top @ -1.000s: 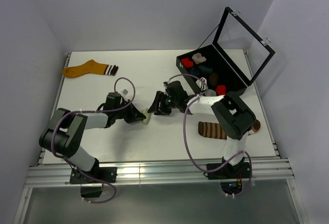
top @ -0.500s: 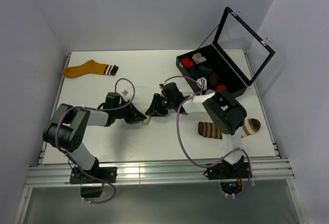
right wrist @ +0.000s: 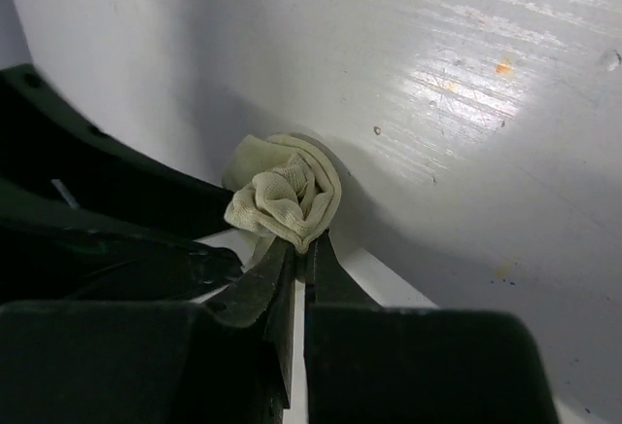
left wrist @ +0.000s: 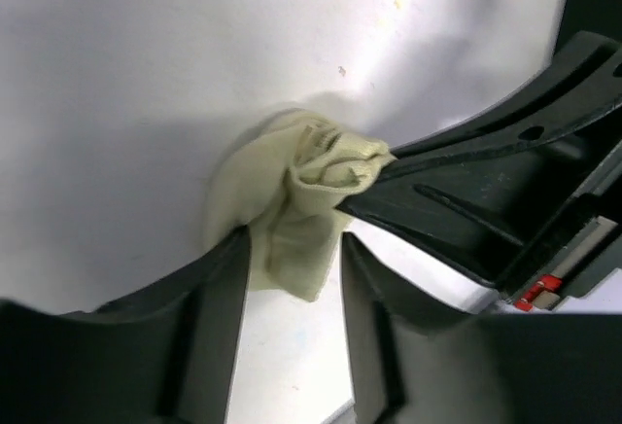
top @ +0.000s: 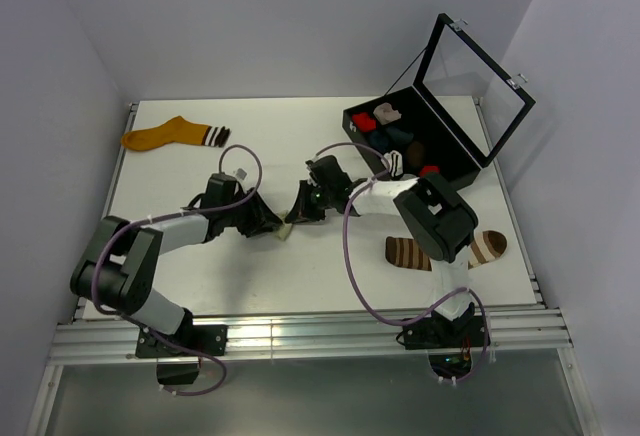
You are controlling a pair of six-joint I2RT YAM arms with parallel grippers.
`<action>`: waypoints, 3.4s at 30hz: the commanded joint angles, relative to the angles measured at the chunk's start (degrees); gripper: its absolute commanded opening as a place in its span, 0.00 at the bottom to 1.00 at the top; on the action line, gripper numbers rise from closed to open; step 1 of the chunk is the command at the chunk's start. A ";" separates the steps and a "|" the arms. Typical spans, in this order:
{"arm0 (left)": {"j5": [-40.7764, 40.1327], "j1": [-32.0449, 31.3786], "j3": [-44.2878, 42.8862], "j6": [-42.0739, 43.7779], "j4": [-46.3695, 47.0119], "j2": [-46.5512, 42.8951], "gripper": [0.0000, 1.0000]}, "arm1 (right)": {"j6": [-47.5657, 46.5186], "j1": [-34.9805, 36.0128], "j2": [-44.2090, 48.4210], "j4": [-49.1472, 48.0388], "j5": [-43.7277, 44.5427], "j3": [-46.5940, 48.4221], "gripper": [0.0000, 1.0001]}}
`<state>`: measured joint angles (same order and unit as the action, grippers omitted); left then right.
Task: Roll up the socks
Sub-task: Roll the sock at the center of the board.
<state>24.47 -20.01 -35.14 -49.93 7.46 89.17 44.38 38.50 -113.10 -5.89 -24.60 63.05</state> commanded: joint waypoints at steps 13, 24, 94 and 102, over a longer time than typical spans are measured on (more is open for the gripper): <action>-45.38 -26.20 -7.75 13.45 -12.39 -12.01 0.48 | -4.39 1.40 1.30 23.11 8.96 10.43 0.00; -54.79 -33.95 -10.22 18.64 -8.79 -3.30 0.44 | -4.04 1.67 0.42 23.73 7.90 10.96 0.00; 6.65 1.20 10.53 -5.01 17.95 3.92 0.04 | 1.51 -0.36 -0.20 -6.86 -0.81 -1.61 0.09; -3.98 0.15 7.01 1.67 5.03 -5.92 0.48 | -1.84 -0.09 2.71 6.67 4.99 1.99 0.00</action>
<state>26.70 -19.35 -26.22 -52.93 19.42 86.63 45.65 38.30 -113.14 -6.83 -25.23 62.67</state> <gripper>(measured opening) 0.463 0.042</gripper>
